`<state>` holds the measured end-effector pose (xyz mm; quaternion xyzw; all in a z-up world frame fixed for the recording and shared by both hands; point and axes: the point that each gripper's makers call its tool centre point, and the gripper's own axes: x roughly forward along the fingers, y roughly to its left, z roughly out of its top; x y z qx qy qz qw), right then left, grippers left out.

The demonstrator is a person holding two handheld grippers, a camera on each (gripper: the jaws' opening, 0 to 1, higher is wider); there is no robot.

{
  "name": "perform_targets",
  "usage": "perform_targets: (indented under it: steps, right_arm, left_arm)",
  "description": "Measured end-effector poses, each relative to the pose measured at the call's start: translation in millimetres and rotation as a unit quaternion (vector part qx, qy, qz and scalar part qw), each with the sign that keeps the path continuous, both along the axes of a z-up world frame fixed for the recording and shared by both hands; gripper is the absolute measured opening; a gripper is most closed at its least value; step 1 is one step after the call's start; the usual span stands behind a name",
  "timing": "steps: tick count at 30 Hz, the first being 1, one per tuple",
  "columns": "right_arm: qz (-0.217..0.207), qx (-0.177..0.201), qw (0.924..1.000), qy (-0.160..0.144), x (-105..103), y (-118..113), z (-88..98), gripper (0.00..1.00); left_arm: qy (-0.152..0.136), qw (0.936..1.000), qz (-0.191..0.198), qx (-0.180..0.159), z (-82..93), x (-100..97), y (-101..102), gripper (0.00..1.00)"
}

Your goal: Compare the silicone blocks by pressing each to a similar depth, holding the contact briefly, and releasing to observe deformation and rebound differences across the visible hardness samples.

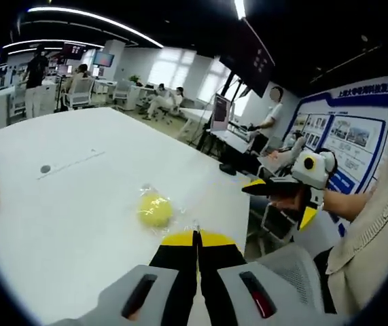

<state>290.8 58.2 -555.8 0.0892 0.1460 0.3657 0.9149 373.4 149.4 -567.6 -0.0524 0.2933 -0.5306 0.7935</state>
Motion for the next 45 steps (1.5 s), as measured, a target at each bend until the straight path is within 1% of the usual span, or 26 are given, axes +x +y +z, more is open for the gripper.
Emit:
perform_targets:
  steps: [1,5,6,11,15,16,17,19,23,26,32,34,40,42,43,45]
  right_arm:
    - [-0.003,-0.001,1.0000,0.000,0,-1,-0.3,0.72]
    - [-0.013,-0.004,0.9999,0.010,0,-5,-3.3,0.71]
    - [-0.013,-0.003,0.9998,0.011,0,-6,-2.6,0.71]
    - [-0.017,-0.013,0.9997,0.011,2,-12,0.1,0.70]
    - [-0.024,-0.019,0.9994,0.016,4,-21,1.5,0.68]
    - [-0.025,-0.019,0.9994,0.017,4,-23,1.8,0.68]
    - [-0.028,-0.019,0.9992,0.020,5,-25,1.5,0.67]
    - [-0.029,-0.022,0.9991,0.023,4,-30,1.3,0.65]
    - [-0.034,-0.034,0.9984,0.030,5,-38,-2.7,0.65]
    - [-0.036,-0.039,0.9976,0.044,8,-42,-6.9,0.65]
    - [-0.038,-0.047,0.9970,0.049,13,-43,-7.2,0.65]
    - [-0.034,-0.049,0.9968,0.053,16,-42,-8.9,0.65]
    - [-0.027,-0.057,0.9959,0.065,18,-36,-16.9,0.65]
    - [-0.027,-0.059,0.9953,0.072,18,-35,-20.1,0.65]
    - [-0.026,-0.060,0.9951,0.075,17,-34,-21.5,0.65]
    - [-0.025,-0.061,0.9947,0.079,17,-32,-23.1,0.65]
  left_arm:
    - [0.010,0.9999,0.009,-0.005,-3.1,4.0,-1,0.00]
    - [0.023,0.9992,0.028,-0.014,-11.3,16.4,-3,0.00]
    - [0.034,0.9986,0.035,-0.022,-13.3,20.0,-4,0.00]
    - [0.046,0.9969,0.052,-0.037,-23.4,35.0,-7,0.00]
    - [0.051,0.9963,0.062,-0.032,-34.7,46.5,-5,0.00]
    - [0.048,0.9963,0.064,-0.032,-35.5,49.9,-3,0.00]
    - [0.058,0.9944,0.075,-0.047,-32.7,56.3,-2,0.00]
    - [0.045,0.9947,0.084,-0.038,-34.0,68.1,7,0.00]
    - [0.039,0.9937,0.100,-0.031,-39.5,88.0,18,0.00]
    - [0.044,0.9915,0.117,-0.033,-46.8,102.7,27,0.00]
    - [0.056,0.9863,0.151,-0.038,-64.6,125.3,43,0.00]
    - [0.059,0.9844,0.162,-0.033,-72.9,133.1,51,0.00]
    - [0.078,0.9787,0.188,-0.027,-99.2,146.8,72,0.00]
    - [0.088,0.9774,0.191,-0.019,-111.1,146.9,76,0.00]
    - [0.093,0.9774,0.190,-0.010,-118.4,145.8,79,0.00]
    - [0.096,0.9773,0.189,0.001,-128.2,145.0,82,0.00]
